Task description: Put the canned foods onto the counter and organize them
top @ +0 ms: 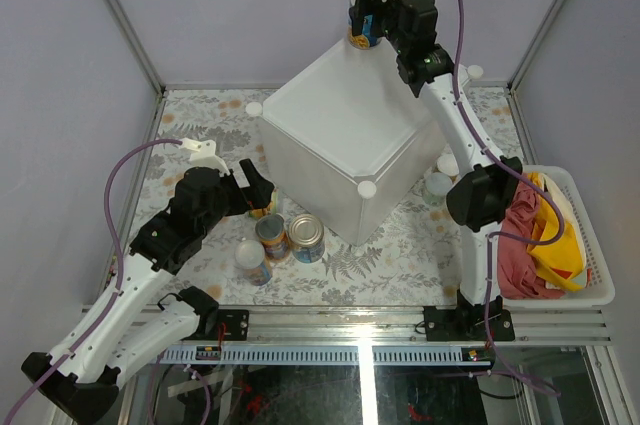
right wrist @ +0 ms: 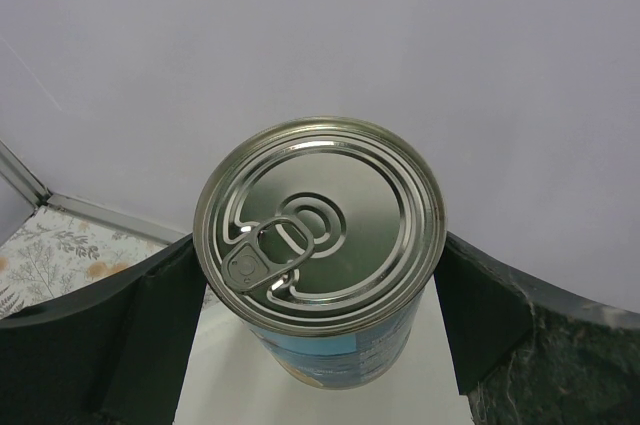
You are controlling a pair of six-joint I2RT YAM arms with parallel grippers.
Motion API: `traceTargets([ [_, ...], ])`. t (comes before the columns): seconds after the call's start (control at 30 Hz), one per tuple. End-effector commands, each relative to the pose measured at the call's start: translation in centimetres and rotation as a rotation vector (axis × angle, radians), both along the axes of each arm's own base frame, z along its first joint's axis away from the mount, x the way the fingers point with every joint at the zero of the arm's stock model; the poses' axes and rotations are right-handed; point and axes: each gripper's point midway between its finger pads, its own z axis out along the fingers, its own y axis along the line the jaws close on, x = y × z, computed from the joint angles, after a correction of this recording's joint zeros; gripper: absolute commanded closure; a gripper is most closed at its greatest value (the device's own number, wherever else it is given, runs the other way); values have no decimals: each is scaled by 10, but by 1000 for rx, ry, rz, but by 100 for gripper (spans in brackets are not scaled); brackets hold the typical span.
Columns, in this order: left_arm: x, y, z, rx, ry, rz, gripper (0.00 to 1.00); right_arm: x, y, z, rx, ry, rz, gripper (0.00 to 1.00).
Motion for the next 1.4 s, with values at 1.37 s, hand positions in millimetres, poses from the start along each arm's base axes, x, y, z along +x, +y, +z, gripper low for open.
traceTargets([
  [1.37, -2, -4, 1, -13, -5, -31, 0, -35, -15, 70, 60, -117, 6, 0],
])
